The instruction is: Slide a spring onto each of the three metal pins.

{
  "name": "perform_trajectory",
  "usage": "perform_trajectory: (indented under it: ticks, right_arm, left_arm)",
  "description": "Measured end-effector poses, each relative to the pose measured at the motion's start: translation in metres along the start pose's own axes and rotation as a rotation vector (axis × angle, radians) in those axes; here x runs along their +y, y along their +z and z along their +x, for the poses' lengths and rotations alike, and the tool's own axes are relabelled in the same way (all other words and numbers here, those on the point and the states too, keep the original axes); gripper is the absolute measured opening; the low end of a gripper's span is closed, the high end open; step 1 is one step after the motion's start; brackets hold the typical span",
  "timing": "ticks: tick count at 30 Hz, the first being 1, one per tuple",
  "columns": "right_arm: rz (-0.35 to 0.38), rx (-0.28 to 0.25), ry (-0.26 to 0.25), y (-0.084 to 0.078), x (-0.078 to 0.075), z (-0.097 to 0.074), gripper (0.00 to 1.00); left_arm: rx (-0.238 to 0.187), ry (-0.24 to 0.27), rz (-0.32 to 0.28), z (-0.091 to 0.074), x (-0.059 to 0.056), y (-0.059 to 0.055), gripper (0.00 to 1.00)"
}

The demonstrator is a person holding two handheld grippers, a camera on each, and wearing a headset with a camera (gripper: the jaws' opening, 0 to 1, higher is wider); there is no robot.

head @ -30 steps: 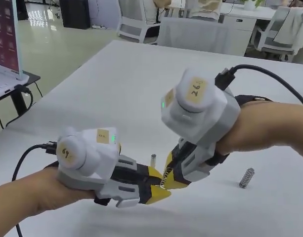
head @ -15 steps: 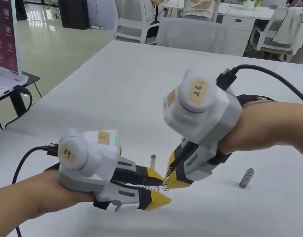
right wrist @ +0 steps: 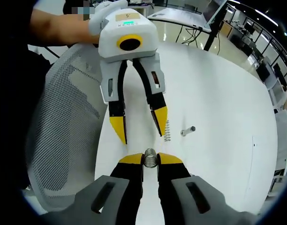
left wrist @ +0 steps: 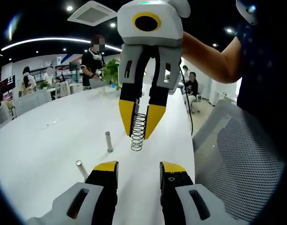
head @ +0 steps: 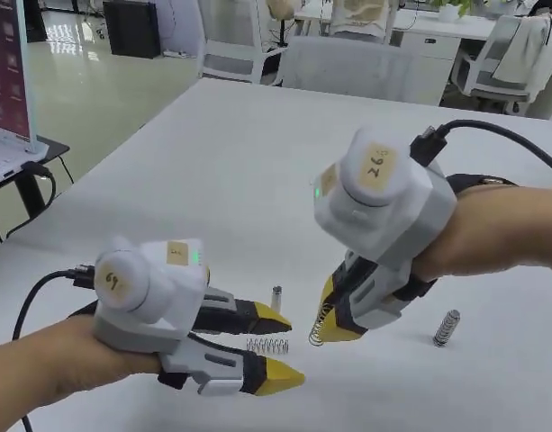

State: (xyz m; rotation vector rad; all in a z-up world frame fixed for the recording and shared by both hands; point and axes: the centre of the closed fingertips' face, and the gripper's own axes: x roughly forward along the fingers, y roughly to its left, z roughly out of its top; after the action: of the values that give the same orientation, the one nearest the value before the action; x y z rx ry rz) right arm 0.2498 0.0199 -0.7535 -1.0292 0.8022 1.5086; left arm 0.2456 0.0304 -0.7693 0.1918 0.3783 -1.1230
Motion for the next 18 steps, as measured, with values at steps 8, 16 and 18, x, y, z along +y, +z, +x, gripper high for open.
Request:
perform_trajectory:
  ticks: [8, 16, 18]
  right_arm:
    - [0.015, 0.002, -0.008, -0.007, -0.004, -0.005, 0.08]
    - [0.026, 0.001, -0.015, -0.012, -0.008, -0.008, 0.08]
    - [0.028, 0.002, -0.015, -0.014, -0.008, -0.008, 0.08]
  left_arm:
    - [0.002, 0.036, -0.005, -0.013, 0.009, 0.003, 0.35]
    - [0.029, 0.076, -0.014, -0.025, 0.016, -0.004, 0.39]
    - [0.029, 0.09, -0.016, -0.028, 0.018, -0.006, 0.4]
